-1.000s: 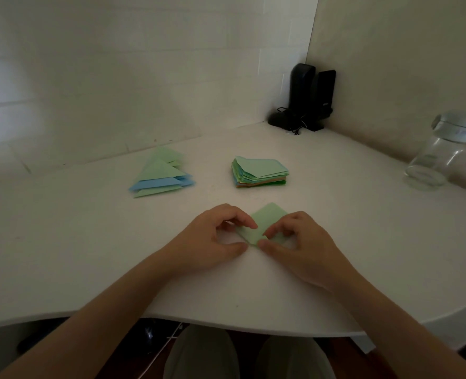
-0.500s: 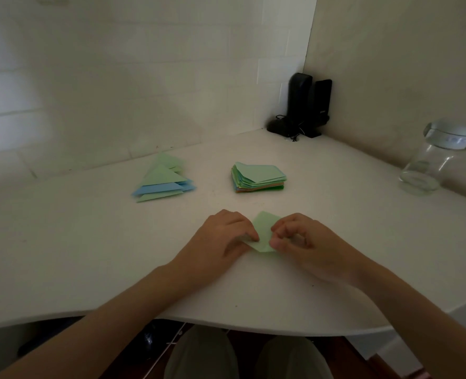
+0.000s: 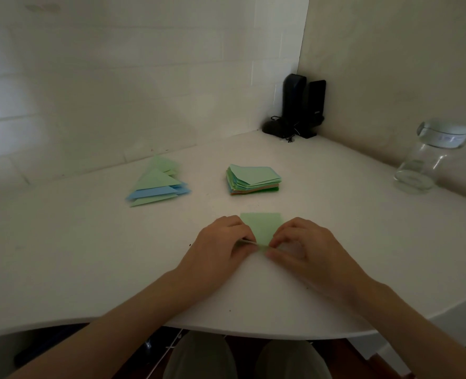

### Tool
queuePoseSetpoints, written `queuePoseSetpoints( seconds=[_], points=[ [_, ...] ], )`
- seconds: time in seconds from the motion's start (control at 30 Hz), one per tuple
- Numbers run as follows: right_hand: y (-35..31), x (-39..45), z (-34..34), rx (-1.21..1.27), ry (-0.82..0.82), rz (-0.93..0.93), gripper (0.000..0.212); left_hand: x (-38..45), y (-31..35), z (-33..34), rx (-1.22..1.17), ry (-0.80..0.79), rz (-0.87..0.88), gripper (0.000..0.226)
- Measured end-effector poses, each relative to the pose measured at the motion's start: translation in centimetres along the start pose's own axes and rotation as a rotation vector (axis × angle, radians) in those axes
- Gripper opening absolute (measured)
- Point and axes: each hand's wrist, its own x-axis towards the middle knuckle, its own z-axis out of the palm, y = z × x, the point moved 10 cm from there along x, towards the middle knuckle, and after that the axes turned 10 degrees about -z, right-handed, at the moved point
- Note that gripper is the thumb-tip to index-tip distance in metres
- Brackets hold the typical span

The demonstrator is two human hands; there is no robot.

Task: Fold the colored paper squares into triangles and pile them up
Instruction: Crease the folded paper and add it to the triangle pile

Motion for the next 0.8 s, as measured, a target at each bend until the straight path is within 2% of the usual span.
queuePoseSetpoints(
  seconds=[0.13,0.33,0.43,0.57,0.8],
  points=[
    [0.4,0.4,0.0,-0.045,0.098,0.03,0.015,0.6,-0.7,0.0,-0.049,-0.006,-0.092,0.02],
    [0.9,0.5,0.1,-0.044,0.162,0.079,0.019,1.3,-2.1,0.9,0.017,-0.061,-0.264,0.031],
    [1.6,0.4,0.1,-0.01,0.169,0.161,0.026,1.6,-2.3,1.1,0.071,-0.1,-0.295,0.034],
    [2.6,0.4,-0.1,0.053,0.174,0.257,0.023,2.3,-2.6,1.3,0.122,-0.163,-0.326,0.036],
    [3.9,0.4,-0.3,0.103,0.129,0.36,0.02,3.0,-4.1,0.9,-0.072,-0.266,-0.419,0.027]
  ],
)
